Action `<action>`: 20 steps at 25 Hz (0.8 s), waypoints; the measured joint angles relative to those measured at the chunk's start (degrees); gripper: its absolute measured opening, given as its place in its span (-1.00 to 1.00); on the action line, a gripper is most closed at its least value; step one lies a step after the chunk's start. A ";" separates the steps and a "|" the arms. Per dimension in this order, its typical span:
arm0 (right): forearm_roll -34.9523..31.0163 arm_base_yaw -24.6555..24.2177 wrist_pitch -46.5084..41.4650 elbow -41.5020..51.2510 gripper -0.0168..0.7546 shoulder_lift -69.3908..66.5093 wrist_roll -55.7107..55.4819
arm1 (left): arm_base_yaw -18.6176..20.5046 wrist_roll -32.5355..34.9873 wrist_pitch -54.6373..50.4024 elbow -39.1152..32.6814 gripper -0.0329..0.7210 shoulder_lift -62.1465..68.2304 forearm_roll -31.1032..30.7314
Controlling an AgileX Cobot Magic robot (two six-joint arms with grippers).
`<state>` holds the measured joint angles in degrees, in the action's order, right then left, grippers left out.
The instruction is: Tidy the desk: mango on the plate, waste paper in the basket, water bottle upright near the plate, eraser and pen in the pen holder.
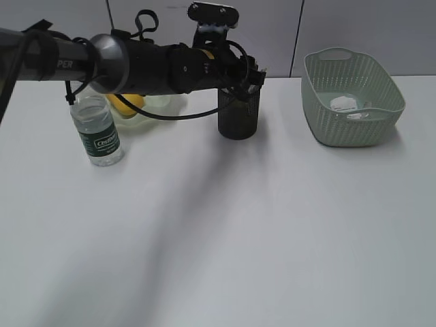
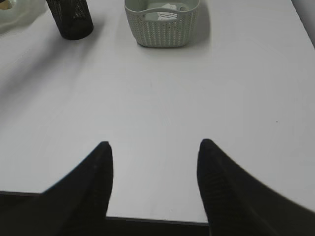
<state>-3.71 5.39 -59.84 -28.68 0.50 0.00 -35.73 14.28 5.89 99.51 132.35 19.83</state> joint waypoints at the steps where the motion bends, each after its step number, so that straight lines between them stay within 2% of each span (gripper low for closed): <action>1: 0.00 0.00 0.00 0.00 0.18 0.00 0.00 | 0.00 0.00 0.06 0.00 0.28 0.00 0.00; 10: 0.00 0.00 0.00 0.00 0.18 0.00 0.00 | 0.00 0.00 0.39 0.00 0.32 -0.85 -0.63; 17: 0.00 0.00 0.00 0.00 0.18 0.00 0.00 | 0.00 0.00 -9.26 0.00 0.32 -8.99 -3.25; 20: 0.00 0.00 0.02 0.00 0.18 0.00 0.00 | 0.00 0.00 -16.94 0.00 0.32 -12.85 -3.35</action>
<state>-3.71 5.39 -59.82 -28.68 0.50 0.00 -35.73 14.28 -11.05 99.51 119.50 16.48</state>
